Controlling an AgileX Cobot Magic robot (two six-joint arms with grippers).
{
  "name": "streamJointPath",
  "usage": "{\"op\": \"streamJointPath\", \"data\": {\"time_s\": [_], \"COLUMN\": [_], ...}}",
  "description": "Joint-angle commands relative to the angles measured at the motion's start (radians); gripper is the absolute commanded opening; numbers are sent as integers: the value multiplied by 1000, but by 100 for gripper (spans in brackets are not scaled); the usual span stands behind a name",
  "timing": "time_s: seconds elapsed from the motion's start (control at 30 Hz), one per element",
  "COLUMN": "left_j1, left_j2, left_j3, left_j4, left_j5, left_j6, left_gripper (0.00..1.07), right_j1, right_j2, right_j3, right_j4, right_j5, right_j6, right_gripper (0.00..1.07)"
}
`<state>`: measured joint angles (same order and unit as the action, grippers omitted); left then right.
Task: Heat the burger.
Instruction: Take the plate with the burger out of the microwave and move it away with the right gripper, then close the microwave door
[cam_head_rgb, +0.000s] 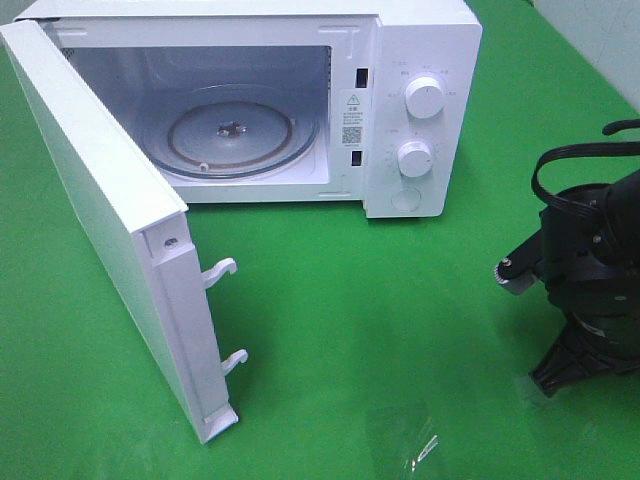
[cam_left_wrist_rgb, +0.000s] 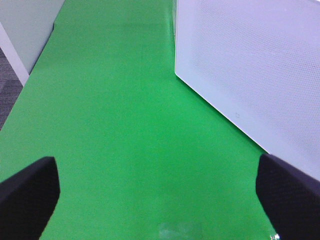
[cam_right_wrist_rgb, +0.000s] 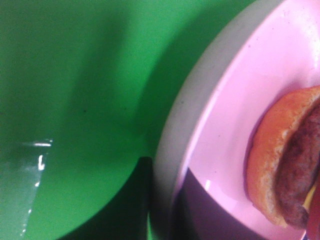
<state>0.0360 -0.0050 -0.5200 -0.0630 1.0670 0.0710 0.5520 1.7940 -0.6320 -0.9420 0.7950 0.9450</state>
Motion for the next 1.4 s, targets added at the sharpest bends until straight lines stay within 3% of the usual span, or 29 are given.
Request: {"op": "streamJointPath", "data": {"time_s": [0.03,0.27,0.5,0.7,0.9,1.13,1.17,1.2,1.27,1.33,1.4], "left_j1": [5,5,5,5,5,5,5,5,5,5,5], "left_j2": [-18,-18,-18,-18,-18,-18,-18,-18,-18,-18,-18], "left_j3": [2,2,2,2,2,2,2,2,2,2,2], "left_j4": [2,2,2,2,2,2,2,2,2,2,2], "left_j5": [2,2,2,2,2,2,2,2,2,2,2], "left_j6": [-7,-7,-7,-7,-7,-7,-7,-7,-7,-7,-7], "left_gripper": [100,100,100,100,100,100,100,100,100,100,100], "right_j1": [-9,-11,-11,-3,-3,-3,-3,-3,-3,-3,-3], "right_j2": [10,10,8,-45,-194,-443,-510,-510,-650,-650,-785], "right_j3": [-6,-6,-73,-112,-138,-137,-137,-137,-137,-137,-136], "right_j4": [-39,-11,104,203,297,552,635,635,770,770,851], "right_j5": [56,51,83,81,76,51,51,51,65,65,87], "right_j6": [14,14,-93,-202,-322,-593,-672,-672,-798,-798,-852], "right_gripper": [6,17,40,44,44,47,51,51,64,64,76]}}
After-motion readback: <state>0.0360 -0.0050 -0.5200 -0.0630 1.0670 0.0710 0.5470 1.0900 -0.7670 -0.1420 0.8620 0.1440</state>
